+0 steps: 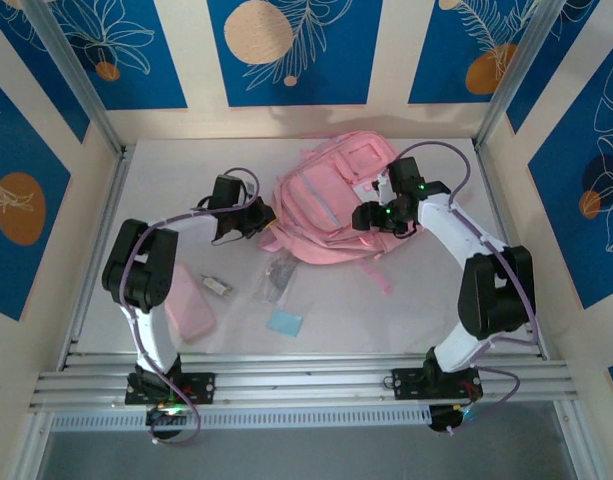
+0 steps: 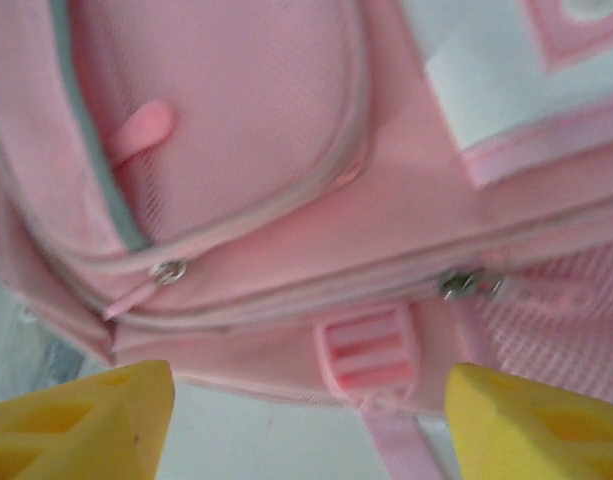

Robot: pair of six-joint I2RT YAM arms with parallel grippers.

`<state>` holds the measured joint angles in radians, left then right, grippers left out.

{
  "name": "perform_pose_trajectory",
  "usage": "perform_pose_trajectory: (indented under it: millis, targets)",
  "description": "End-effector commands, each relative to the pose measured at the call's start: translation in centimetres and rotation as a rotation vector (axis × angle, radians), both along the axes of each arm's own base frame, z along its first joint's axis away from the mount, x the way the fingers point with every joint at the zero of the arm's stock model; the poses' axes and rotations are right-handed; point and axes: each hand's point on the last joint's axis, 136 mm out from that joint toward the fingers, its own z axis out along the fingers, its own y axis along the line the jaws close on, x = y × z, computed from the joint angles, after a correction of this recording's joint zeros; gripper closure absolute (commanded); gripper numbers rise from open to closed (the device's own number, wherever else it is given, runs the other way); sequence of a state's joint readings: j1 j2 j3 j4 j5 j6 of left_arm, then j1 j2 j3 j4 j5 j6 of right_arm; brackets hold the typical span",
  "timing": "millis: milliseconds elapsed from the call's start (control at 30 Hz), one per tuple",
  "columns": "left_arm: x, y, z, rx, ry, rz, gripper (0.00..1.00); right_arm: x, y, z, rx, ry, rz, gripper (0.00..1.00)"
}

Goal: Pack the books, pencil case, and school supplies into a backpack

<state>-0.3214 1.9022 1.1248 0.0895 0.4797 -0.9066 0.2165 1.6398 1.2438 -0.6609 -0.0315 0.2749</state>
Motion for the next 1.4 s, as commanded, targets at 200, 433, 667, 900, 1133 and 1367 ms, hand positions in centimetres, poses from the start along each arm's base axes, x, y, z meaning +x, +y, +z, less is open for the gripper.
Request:
perform_pose_trajectory:
  millis: [200, 433, 667, 900, 1133, 1367]
  targets:
    - [0.7, -0.9, 2.2, -0.029, -0.062, -0.061, 1.0, 4.6, -2.9, -2.8, 0.025, -0.044, -0.126, 0.14]
    - [0.7, -1.0, 2.0, -0.027, -0.059, -0.053, 1.0, 3.1, 1.2, -2.5, 0.175, -0.006, -0.021, 0.12]
    - [1.1, -1.7, 2.1, -0.049, -0.069, -0.037, 1.0, -1.9, 6.5, 1.2, 0.393, 0.092, 0.055, 0.16]
    - [1.4, -2.2, 2.5, -0.066, -0.079, -0.036, 1.0, -4.0, 5.8, 2.0, 0.336, 0.076, 0.039, 0.16]
    - [1.1, -2.1, 2.3, -0.064, -0.075, -0.037, 1.0, -2.6, -0.9, 0.5, 0.099, -0.025, -0.085, 0.16]
    - [1.1, -2.1, 2.6, -0.064, -0.081, -0.036, 1.0, -1.4, -1.1, -2.0, 0.187, -0.006, -0.095, 0.16]
